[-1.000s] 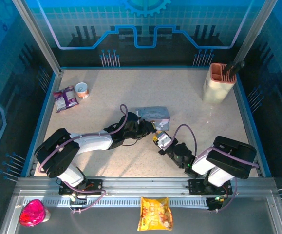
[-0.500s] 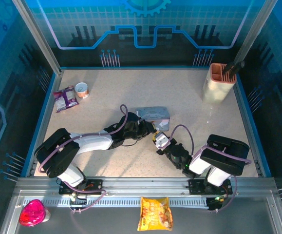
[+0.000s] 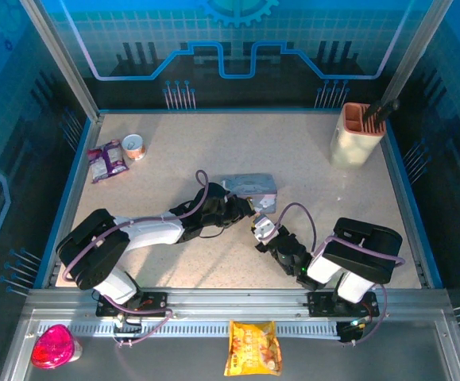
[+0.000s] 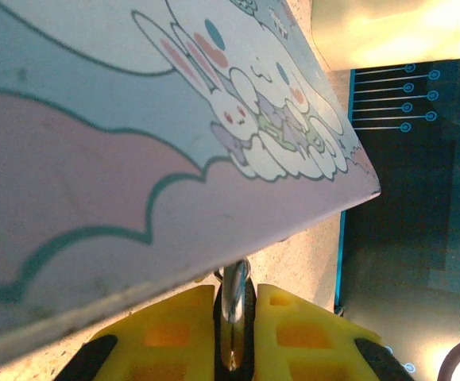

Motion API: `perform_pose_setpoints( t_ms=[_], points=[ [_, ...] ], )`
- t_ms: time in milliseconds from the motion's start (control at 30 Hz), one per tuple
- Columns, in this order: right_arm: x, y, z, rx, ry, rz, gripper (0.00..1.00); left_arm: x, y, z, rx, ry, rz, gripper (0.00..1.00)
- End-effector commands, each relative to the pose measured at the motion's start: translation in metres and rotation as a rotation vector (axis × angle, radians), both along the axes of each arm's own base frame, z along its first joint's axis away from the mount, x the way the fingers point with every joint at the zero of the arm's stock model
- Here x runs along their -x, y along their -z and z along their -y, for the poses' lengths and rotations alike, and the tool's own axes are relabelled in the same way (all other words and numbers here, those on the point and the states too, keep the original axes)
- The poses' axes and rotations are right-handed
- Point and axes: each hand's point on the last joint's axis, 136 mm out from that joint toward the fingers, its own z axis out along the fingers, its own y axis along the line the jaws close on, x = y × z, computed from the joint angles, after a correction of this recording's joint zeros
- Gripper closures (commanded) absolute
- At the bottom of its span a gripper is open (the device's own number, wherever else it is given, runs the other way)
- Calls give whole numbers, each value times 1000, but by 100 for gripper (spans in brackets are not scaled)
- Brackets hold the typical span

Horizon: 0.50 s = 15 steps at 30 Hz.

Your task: Unlock a padlock with a key

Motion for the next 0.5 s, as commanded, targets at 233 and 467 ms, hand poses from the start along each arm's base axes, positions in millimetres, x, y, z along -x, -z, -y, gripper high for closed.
perform_pose_setpoints(
  t_ms=[233, 467],
  points=[
    [0, -23, -14, -204, -7, -27, 91, -1, -16, 8, 19, 25, 49, 100],
    [3, -26, -20, -276, -32, -70, 94, -1, -13, 9, 12, 26, 45, 100]
  ],
)
